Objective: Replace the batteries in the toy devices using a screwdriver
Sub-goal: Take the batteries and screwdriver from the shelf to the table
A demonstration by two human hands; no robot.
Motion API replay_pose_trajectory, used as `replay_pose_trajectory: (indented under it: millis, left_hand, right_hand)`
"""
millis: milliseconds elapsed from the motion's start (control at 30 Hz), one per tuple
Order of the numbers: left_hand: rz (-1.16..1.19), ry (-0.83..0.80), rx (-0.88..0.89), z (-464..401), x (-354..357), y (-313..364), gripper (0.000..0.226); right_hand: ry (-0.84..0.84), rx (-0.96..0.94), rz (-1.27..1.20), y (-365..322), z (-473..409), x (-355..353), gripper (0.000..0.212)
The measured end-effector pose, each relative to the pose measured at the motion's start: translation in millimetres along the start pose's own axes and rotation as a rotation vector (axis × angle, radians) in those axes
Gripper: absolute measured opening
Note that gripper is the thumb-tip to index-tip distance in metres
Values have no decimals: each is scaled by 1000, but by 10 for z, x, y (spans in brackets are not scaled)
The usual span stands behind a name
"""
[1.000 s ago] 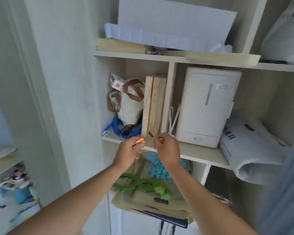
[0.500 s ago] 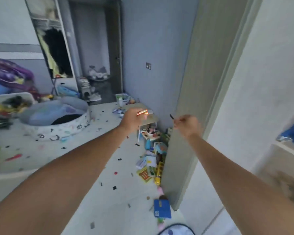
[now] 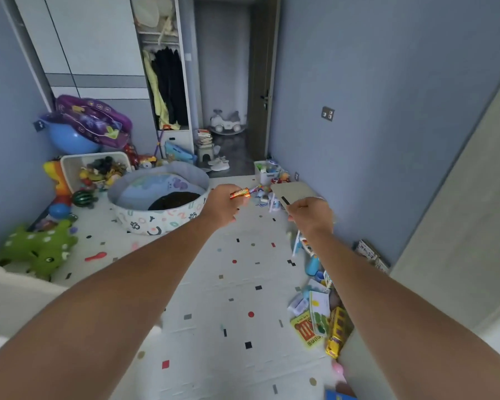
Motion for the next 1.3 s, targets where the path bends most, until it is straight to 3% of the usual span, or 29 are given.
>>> replay_pose_trajectory:
  millis: [267, 600, 967, 1300]
  left_hand:
    - [-64, -2, -39, -1682, 323, -529, 24]
    - [-106, 2, -16, -3862, 589, -1223, 14]
    - [-74, -172, 48, -6241, 959, -2347, 8]
    - [-52, -327, -12, -8414, 1954, -3616, 16]
  right_hand:
    - [11, -4, -64, -340, -1755, 489, 12]
    - [28, 0, -132, -828, -3811, 1261, 17]
    - [104, 155, -217, -1080, -6021, 2259, 7]
    - [167, 323, -285, -824, -8452, 3070, 4]
Point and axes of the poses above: each hand's wrist, its own z-axis away from the middle knuckle, its own x-axis out of the palm, y = z × x, the point moved 1 cm from there along -z, towards the middle knuckle, and after that the axes turned 12 degrees about x, right-handed, at the moved point
